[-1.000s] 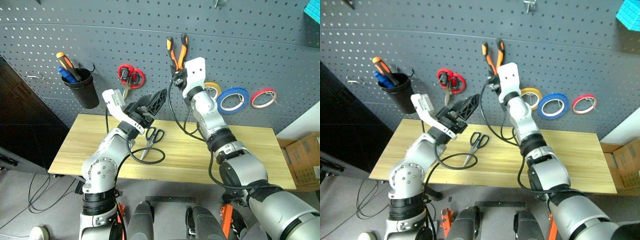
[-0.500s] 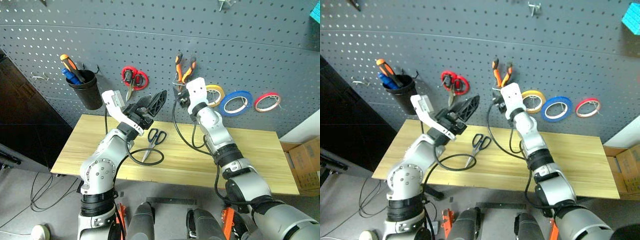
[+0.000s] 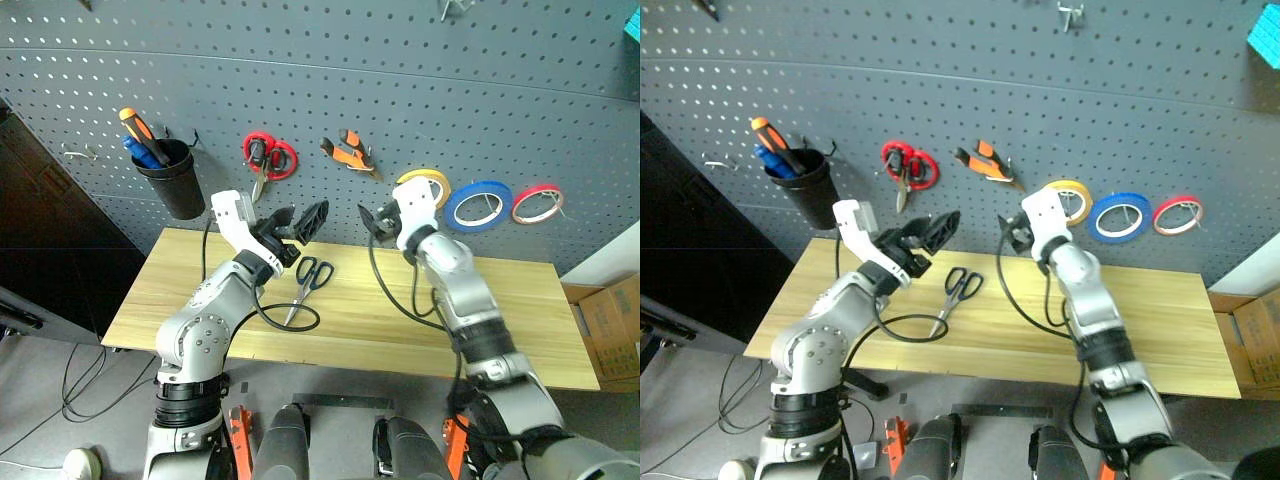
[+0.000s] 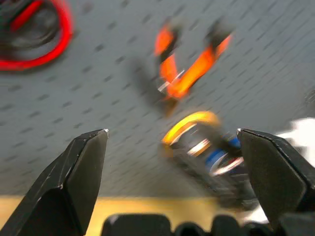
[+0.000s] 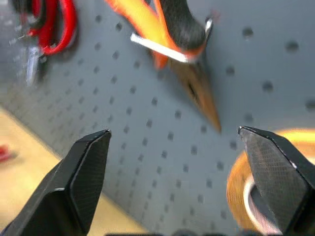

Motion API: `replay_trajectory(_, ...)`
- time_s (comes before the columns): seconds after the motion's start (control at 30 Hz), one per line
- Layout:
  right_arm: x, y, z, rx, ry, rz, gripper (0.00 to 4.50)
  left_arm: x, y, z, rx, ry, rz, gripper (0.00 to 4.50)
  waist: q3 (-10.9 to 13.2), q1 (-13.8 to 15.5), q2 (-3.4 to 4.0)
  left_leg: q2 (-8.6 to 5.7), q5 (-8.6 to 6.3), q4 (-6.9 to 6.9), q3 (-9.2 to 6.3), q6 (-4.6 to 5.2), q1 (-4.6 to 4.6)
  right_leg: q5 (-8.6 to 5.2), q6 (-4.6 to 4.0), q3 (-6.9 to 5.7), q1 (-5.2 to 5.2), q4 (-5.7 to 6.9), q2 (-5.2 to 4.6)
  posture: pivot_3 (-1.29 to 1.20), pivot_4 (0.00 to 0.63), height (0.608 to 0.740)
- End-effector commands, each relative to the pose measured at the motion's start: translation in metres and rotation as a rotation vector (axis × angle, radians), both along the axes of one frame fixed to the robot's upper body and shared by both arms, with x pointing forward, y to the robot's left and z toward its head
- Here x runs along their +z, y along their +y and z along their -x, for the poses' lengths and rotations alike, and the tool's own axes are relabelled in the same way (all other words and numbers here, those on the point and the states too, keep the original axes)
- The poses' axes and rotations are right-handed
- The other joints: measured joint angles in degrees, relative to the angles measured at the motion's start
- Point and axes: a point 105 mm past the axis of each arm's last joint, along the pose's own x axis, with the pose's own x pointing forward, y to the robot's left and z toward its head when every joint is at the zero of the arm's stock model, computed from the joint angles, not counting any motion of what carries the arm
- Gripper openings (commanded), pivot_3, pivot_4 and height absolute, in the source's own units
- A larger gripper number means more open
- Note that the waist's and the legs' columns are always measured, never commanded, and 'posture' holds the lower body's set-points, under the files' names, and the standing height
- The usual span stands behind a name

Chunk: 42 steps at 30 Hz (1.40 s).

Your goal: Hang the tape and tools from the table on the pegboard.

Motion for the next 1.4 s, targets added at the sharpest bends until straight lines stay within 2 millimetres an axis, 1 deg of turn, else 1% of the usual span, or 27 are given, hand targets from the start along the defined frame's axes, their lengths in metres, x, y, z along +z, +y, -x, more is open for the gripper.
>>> replay_trajectory(0.03, 0.022, 0.015, 0.053, 0.296, -0.002, 0.013, 4.46, -0.041, 0.009, -0.008, 0.053, 0.072, -0.243, 4.5, 0.01, -0.27, 0.03, 0.01, 0.0, 0.0, 0.03, 0.0, 0.02, 0.0, 0.0, 0.01, 0.0, -0.02, 0.0, 0.08, 0.156, 0.74)
replay_trajectory(0.1, 0.015, 0.017, 0.076, 0.407, 0.051, 0.058, 4.46, -0.062, 0.01, -0.011, 0.049, 0.121, -0.302, 4.5, 0.01, -0.5, 0.04, 0.03, 0.0, 0.0, 0.05, 0.0, 0.02, -0.02, 0.0, 0.01, -0.02, -0.03, 0.01, 0.06, 0.161, 0.74)
replay_trajectory(0.13, 0.013, 0.018, 0.082, 0.433, 0.069, 0.07, 4.46, -0.067, 0.01, -0.012, 0.045, 0.132, -0.315, 4.5, 0.02, -0.82, 0.03, 0.05, -0.01, 0.0, 0.06, 0.0, 0.05, -0.03, 0.0, 0.02, -0.02, -0.02, 0.0, 0.05, 0.162, 0.74)
replay_trajectory(0.17, 0.007, 0.016, 0.087, 0.45, 0.097, 0.087, 4.46, -0.077, 0.009, -0.013, 0.04, 0.154, -0.35, 4.5, 0.02, -1.19, 0.04, 0.08, -0.01, 0.01, 0.06, 0.0, 0.07, -0.14, 0.13, 0.01, -0.02, -0.02, 0.01, 0.04, 0.167, 0.74)
replay_trajectory(0.27, -0.011, 0.013, 0.098, 0.488, 0.14, 0.181, 4.46, -0.102, 0.008, -0.018, 0.016, 0.194, -0.467, 4.5, 0.02, -1.76, 0.03, 0.1, -0.01, 0.02, 0.06, 0.0, 0.13, -0.36, -0.11, 0.01, -0.01, 0.02, 0.0, 0.01, 0.183, 0.74)
replay_trajectory(0.4, -0.02, 0.014, 0.105, 0.518, 0.152, 0.231, 4.46, -0.124, 0.02, -0.026, 0.043, 0.26, -0.599, 4.5, 0.05, -2.11, 0.03, 0.09, -0.01, 0.03, 0.14, 0.0, 0.13, -0.35, -0.12, 0.06, -0.03, 0.01, -0.05, -0.01, 0.199, 0.74)
replay_trajectory(0.5, -0.025, 0.015, 0.109, 0.546, 0.147, 0.279, 4.46, -0.131, 0.034, -0.032, 0.095, 0.305, -0.653, 4.5, 0.07, -2.26, 0.03, 0.08, -0.01, 0.03, 0.14, 0.01, 0.12, -0.36, -0.11, 0.06, -0.04, 0.0, -0.05, -0.03, 0.213, 0.74)
replay_trajectory(0.57, -0.026, 0.016, 0.11, 0.554, 0.143, 0.294, 4.46, -0.136, 0.04, -0.032, 0.106, 0.343, -0.661, 4.5, 0.13, -2.43, 0.06, 0.09, -0.02, 0.01, 0.15, 0.01, 0.11, -0.34, -0.07, 0.06, -0.04, -0.01, -0.05, -0.03, 0.221, 0.74)
replay_trajectory(0.73, -0.028, 0.017, 0.106, 0.543, 0.114, 0.323, 4.46, -0.157, 0.046, -0.022, 0.095, 0.481, -0.637, 4.5, 0.32, -2.83, 0.06, 0.08, -0.04, -0.01, 0.13, 0.0, 0.1, -0.32, 0.02, 0.05, -0.04, 0.0, -0.06, -0.04, 0.234, 0.74)
replay_trajectory(0.8, -0.027, 0.017, 0.104, 0.533, 0.109, 0.316, 4.46, -0.166, 0.047, -0.017, 0.079, 0.537, -0.638, 4.5, 0.45, -2.94, 0.05, 0.08, -0.04, 0.0, 0.12, 0.0, 0.11, -0.37, 0.08, 0.04, -0.04, 0.01, -0.06, -0.04, 0.244, 0.74)
replay_trajectory(0.9, -0.026, 0.017, 0.103, 0.527, 0.103, 0.315, 4.46, -0.172, 0.046, -0.012, 0.06, 0.583, -0.626, 4.5, 0.57, -3.05, 0.13, 0.08, -0.04, 0.01, 0.11, 0.0, 0.12, -0.48, -0.11, 0.03, -0.02, 0.03, -0.09, -0.05, 0.247, 0.74)
replay_trajectory(1.0, -0.025, 0.016, 0.102, 0.52, 0.104, 0.313, 4.46, -0.179, 0.041, -0.005, 0.024, 0.638, -0.606, 4.5, 0.6, -3.15, 0.17, 0.07, -0.04, 0.01, 0.13, 0.0, 0.16, -0.48, -0.11, 0.03, 0.0, 0.04, -0.14, -0.05, 0.253, 0.74)
replay_trajectory(1.17, -0.026, 0.015, 0.102, 0.52, 0.106, 0.315, 4.46, -0.181, 0.033, -0.001, -0.035, 0.664, -0.582, 4.5, 0.72, -3.17, 0.36, 0.06, -0.04, 0.01, 0.14, 0.0, 0.21, -0.49, -0.13, 0.04, 0.04, 0.04, -0.16, -0.06, 0.262, 0.74)
replay_trajectory(1.27, -0.026, 0.014, 0.102, 0.517, 0.106, 0.317, 4.5, -0.181, 0.029, -0.002, -0.053, 0.665, -0.574, 3.97, 0.87, -3.17, 0.57, 0.04, -0.04, 0.01, 0.15, 0.0, 0.23, -0.5, -0.13, 0.04, 0.06, 0.03, -0.18, -0.06, 0.264, 0.74)
replay_trajectory(1.4, -0.026, 0.013, 0.099, 0.507, 0.108, 0.309, 4.5, -0.181, 0.028, -0.001, -0.069, 0.671, -0.564, 2.72, 0.9, -3.2, 0.6, 0.04, -0.04, 0.0, 0.15, 0.0, 0.23, -0.51, -0.12, 0.04, 0.06, 0.02, -0.19, -0.06, 0.265, 0.74)
